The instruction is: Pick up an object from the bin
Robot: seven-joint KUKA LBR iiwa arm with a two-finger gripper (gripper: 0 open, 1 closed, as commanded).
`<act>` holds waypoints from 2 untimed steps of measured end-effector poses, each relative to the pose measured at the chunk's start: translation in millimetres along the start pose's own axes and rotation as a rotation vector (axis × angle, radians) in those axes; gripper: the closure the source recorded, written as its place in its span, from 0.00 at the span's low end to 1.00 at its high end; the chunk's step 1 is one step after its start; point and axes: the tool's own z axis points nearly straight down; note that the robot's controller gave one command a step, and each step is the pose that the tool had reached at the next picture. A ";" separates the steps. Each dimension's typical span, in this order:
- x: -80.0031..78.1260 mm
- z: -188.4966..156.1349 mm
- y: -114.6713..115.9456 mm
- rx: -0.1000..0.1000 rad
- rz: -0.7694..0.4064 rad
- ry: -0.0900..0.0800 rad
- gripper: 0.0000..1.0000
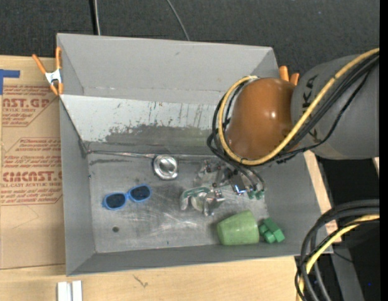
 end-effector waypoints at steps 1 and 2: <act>1.6 -44.4 -22.2 0.001 -0.005 0.001 1.00; -2.4 -34.1 -56.1 -0.002 -0.372 0.006 1.00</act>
Offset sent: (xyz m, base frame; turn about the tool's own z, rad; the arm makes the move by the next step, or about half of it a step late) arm 0.0006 -0.0211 0.0420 -0.0066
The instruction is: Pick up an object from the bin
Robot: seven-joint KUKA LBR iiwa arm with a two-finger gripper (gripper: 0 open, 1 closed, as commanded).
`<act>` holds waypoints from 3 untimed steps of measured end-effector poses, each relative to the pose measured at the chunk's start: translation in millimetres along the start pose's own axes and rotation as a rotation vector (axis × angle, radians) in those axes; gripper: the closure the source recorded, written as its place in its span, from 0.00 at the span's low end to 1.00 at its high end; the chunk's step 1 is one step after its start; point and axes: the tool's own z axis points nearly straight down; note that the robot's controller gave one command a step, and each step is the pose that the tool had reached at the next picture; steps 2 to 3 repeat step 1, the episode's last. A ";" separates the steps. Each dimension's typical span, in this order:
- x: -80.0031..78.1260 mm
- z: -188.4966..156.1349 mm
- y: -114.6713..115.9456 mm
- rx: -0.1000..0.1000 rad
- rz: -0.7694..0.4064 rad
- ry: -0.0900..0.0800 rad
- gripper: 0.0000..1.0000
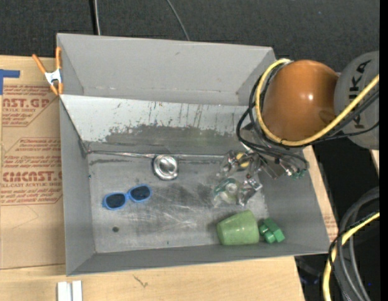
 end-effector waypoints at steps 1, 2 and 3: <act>10.1 -83.1 -1.5 0.005 -0.015 -0.007 1.00; 10.1 -83.1 -1.5 0.005 -0.015 -0.007 1.00; 10.1 -83.1 -1.5 0.005 -0.015 -0.007 1.00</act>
Offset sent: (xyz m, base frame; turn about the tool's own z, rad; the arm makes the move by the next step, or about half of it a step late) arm -0.0097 -0.0069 0.0790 -0.0167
